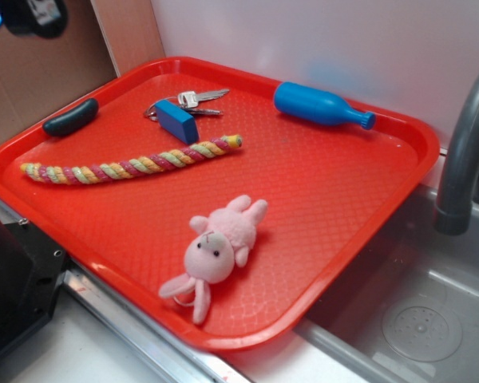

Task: Grab the pink bunny.

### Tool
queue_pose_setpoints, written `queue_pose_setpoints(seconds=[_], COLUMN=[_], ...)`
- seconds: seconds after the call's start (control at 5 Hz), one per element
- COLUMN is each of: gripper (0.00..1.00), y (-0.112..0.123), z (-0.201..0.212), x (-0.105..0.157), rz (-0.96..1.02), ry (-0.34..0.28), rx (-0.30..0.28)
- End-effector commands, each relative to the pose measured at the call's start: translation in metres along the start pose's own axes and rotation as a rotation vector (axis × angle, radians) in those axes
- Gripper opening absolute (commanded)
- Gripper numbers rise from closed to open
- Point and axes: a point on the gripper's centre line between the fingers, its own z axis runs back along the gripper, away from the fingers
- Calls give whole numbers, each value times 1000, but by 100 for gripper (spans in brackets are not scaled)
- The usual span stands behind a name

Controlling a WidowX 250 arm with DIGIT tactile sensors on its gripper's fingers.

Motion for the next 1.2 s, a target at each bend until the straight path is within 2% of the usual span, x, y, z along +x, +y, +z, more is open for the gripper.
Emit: queue_pose_setpoints(seconds=[0.0,0.2,0.4,0.6,0.8,1.0], gripper=[100,100,100,100,100,100], y=[-48,-69,-79,-82,-84,-85], z=[-50,-81,-113,-140,-164,-189], x=[8,6,7,8,9,10], rz=[92,90,145,167,161,145], ry=[43,85,73,69,84,105], rx=[-28,-1,40,76,91,130])
